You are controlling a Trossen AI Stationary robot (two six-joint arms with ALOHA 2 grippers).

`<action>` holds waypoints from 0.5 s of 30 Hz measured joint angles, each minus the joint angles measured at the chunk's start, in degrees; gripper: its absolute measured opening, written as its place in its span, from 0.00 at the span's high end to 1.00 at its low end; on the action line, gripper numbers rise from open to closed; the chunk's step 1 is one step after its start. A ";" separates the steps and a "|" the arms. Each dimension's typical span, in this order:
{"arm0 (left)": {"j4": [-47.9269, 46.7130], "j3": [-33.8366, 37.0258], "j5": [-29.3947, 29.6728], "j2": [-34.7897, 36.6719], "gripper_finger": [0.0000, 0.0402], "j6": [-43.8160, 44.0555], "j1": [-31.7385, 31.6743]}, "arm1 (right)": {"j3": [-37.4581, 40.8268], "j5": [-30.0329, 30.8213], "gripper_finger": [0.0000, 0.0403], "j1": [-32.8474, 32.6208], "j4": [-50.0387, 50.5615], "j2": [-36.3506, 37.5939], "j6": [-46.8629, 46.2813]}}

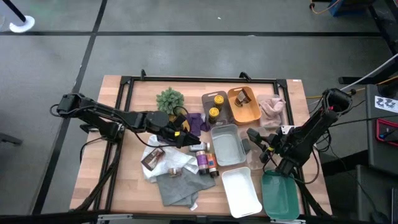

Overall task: Sort spices by type
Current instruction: Put the black seasoning can into the transparent bin

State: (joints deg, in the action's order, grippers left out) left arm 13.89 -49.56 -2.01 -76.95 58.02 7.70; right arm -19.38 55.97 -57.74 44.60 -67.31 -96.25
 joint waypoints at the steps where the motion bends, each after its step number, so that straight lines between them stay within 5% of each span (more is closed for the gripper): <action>1: -0.02 0.00 0.16 0.00 0.47 0.02 0.00 | 0.40 -0.14 0.68 0.00 -0.47 0.00 0.00; 15: -0.02 0.00 0.86 0.00 0.47 0.03 0.00 | 1.38 -1.97 0.56 0.00 -1.09 0.07 0.53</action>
State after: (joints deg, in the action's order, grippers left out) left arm 13.87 -49.56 -1.15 -76.95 58.05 7.70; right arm -18.00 54.00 -57.74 43.52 -67.24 -95.72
